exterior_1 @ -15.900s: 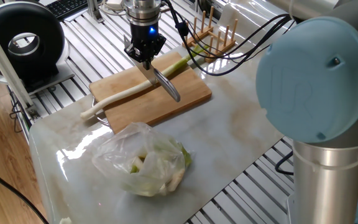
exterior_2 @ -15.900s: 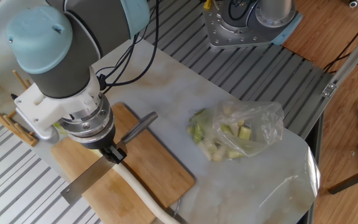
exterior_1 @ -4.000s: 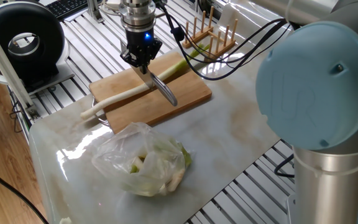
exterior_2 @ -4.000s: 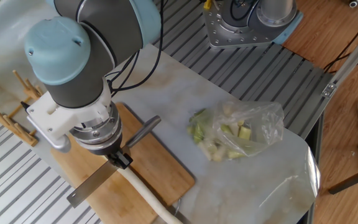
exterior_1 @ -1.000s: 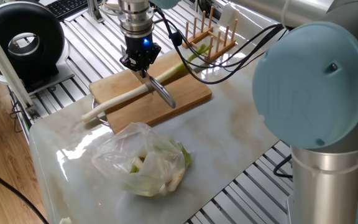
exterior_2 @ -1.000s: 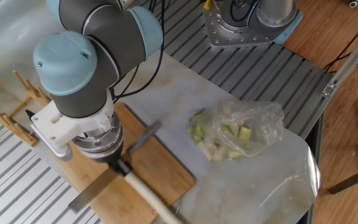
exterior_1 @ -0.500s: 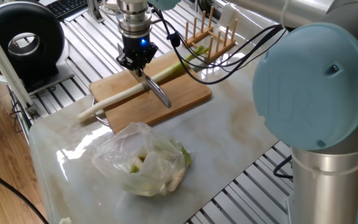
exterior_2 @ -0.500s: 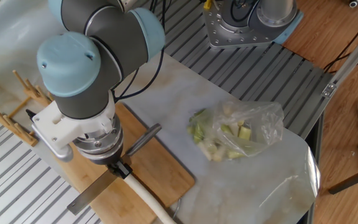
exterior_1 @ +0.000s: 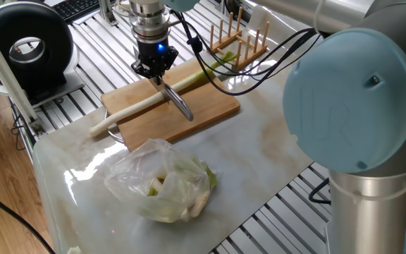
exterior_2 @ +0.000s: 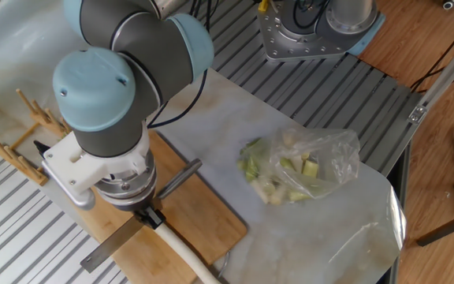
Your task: Chop the scallions
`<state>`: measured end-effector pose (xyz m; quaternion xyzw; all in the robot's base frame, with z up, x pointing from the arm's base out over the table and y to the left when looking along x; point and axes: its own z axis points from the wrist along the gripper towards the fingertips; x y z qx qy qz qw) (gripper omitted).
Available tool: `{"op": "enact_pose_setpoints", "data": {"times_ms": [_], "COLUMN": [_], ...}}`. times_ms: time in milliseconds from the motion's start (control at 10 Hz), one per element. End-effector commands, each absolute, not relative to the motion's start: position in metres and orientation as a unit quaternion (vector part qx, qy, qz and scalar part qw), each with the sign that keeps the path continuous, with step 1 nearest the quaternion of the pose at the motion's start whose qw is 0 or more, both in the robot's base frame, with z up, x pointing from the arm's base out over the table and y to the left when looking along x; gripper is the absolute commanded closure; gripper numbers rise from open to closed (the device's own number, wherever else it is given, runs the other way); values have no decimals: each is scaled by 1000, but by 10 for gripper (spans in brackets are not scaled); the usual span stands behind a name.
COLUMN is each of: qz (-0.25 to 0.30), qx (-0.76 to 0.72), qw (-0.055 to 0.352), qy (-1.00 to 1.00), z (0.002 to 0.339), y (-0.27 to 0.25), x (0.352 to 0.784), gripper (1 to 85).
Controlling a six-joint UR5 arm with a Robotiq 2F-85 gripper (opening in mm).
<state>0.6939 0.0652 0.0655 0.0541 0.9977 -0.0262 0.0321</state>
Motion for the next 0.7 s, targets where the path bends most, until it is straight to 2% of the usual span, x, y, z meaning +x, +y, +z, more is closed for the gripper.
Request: {"op": "enact_pose_setpoints", "data": {"times_ms": [0,600], "qz": [-29,-25], "qx": [56,51], "qw": [28,15], "qy": [998,998], "z": [67,65], "y": [66,65], "x": [692,686], "gripper": [843,843]}}
